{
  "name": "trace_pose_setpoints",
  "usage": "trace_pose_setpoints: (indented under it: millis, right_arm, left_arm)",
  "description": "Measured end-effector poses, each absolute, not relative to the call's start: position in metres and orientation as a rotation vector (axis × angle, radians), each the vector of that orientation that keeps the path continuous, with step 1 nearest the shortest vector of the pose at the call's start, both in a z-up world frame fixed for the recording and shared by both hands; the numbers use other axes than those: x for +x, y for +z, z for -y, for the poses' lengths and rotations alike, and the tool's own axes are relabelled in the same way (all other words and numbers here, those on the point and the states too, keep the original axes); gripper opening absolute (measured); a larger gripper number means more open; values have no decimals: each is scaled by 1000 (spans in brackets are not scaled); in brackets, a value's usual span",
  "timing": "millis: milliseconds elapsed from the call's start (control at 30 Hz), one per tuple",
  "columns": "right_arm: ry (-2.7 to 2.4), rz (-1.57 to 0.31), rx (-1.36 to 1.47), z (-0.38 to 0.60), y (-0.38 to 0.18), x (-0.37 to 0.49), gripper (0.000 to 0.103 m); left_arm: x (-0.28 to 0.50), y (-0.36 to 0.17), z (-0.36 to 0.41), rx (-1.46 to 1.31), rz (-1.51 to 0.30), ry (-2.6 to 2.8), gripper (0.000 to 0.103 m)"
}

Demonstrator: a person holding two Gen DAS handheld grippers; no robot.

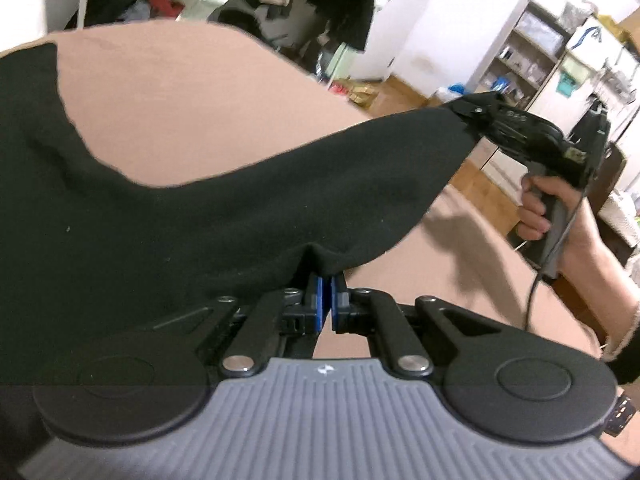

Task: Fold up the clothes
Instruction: 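Pull the sleeve outward with the right tool while the left tool holds the shirt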

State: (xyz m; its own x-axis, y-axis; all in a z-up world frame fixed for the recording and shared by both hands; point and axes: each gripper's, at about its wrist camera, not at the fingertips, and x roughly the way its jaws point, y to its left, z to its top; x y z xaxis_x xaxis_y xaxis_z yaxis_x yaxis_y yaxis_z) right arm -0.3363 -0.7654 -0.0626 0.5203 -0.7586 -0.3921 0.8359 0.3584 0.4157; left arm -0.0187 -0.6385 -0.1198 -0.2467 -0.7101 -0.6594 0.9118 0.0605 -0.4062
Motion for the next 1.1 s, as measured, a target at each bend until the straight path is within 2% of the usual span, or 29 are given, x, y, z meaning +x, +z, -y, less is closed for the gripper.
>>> trace_pose_setpoints:
  millis: [33, 167, 400, 567, 700, 767, 800, 933, 1100]
  right_arm:
    - [-1074, -175, 680, 770, -72, -342, 65]
    - [-1139, -248, 939, 781, -115, -365, 65]
    - [-1048, -55, 1130, 764, -123, -389, 66]
    - [-1113, -6, 1196, 733, -118, -389, 67]
    - [-961, 16, 1257, 727, -124, -378, 68]
    - [-903, 1, 1288, 733, -129, -370, 78]
    - [-888, -14, 1307, 739, -132, -366, 80]
    - [-897, 6, 1352, 745, -130, -355, 84]
    - [-977, 9, 1303, 725, -120, -357, 84]
  left_arm:
    - [-17, -126, 642, 286, -985, -1555, 4]
    - [-13, -143, 646, 280, -1070, -1537, 5]
    - [-12, -145, 649, 268, -1064, -1531, 5]
    - [-13, -137, 650, 250, -1014, -1523, 2]
    - [-9, -129, 644, 213, -997, -1512, 2]
    - [-7, -126, 640, 192, -991, -1506, 2]
    - [-6, -124, 638, 182, -987, -1503, 2]
    - [5, -118, 633, 132, -993, -1485, 2]
    - [15, -117, 629, 99, -975, -1440, 1]
